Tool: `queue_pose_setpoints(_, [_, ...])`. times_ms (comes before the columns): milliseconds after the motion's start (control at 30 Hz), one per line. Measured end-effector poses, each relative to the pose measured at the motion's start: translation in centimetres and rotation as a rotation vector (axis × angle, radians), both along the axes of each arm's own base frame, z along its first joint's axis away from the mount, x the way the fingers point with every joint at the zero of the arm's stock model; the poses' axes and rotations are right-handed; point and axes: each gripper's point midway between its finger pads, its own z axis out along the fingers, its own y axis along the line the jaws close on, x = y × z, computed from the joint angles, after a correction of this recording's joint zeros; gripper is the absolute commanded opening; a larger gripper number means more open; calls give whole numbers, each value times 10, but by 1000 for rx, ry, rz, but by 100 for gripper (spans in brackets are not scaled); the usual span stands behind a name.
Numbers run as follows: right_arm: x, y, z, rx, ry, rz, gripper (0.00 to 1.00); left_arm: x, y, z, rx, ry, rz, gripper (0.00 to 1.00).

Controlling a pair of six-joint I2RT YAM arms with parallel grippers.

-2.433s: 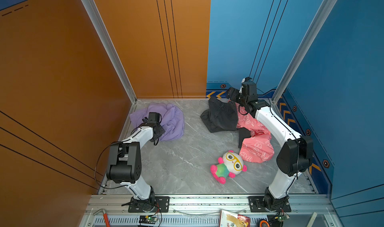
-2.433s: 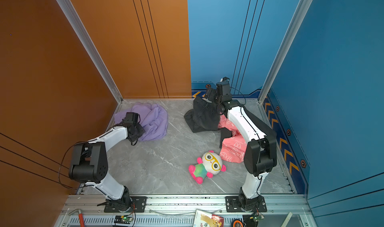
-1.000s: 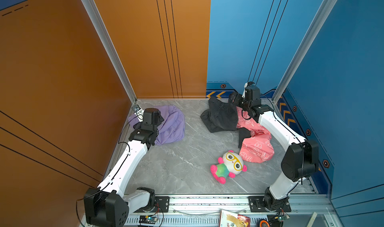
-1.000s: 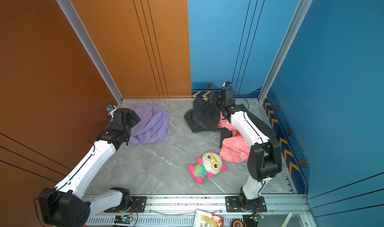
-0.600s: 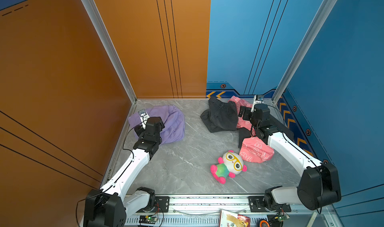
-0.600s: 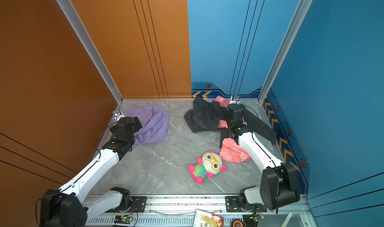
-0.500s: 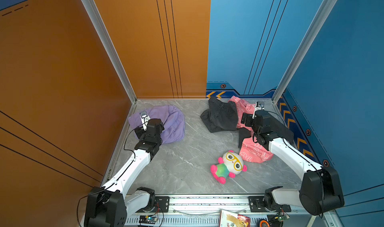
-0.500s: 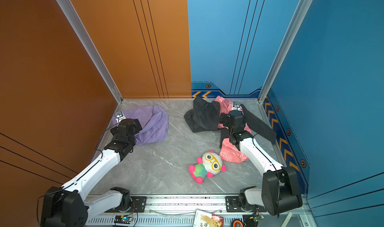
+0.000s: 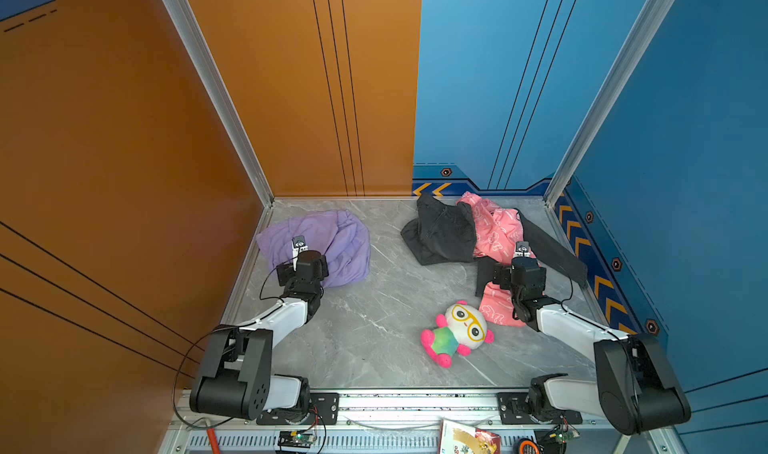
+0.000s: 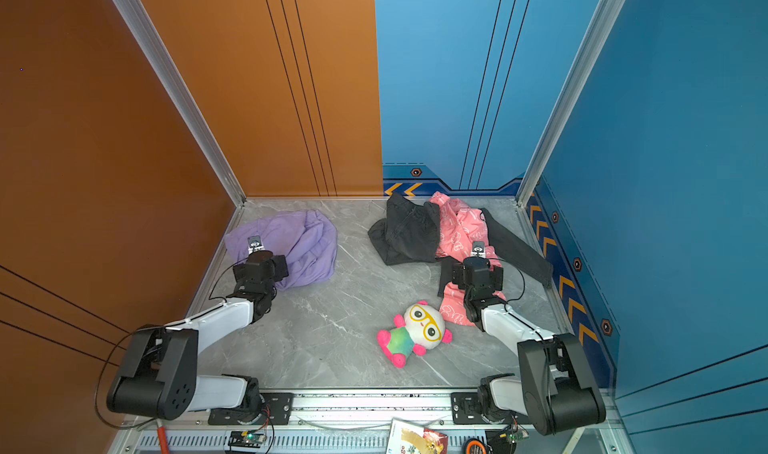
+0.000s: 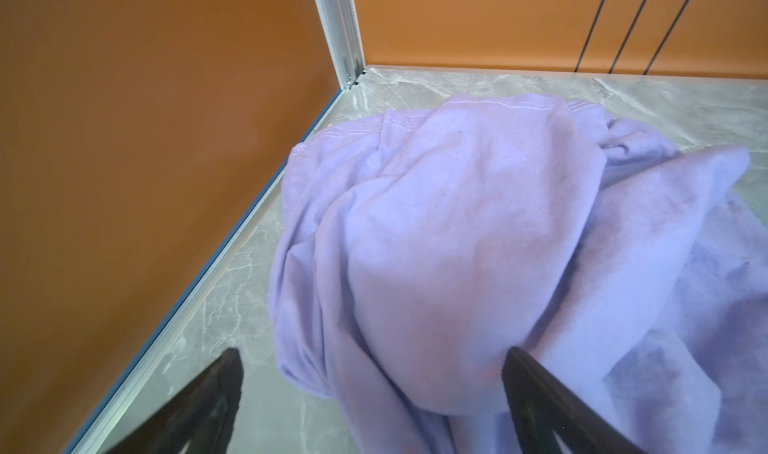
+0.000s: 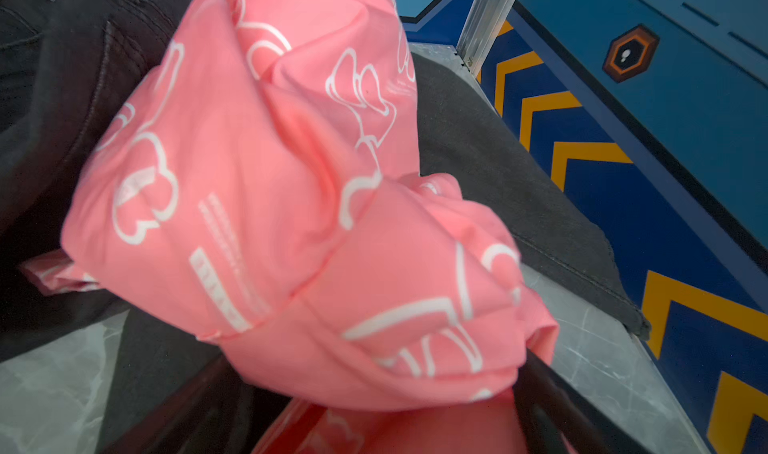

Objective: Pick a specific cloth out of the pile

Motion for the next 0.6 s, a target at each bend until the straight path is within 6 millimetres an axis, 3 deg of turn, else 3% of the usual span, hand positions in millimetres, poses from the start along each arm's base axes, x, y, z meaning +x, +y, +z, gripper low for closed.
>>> queue_pose_setpoints(167, [12,10,-11,26,1,46,100,9,-1,-18,-7,24,-39,98])
queue_pose_setpoints(367, [31,19,-8,36,3,76,100,12,3,-21,-31,-27,-63,98])
queue_pose_setpoints(600, [32,19,-7,25,3,86,100,17,-10,-20,-53,-58,-148,98])
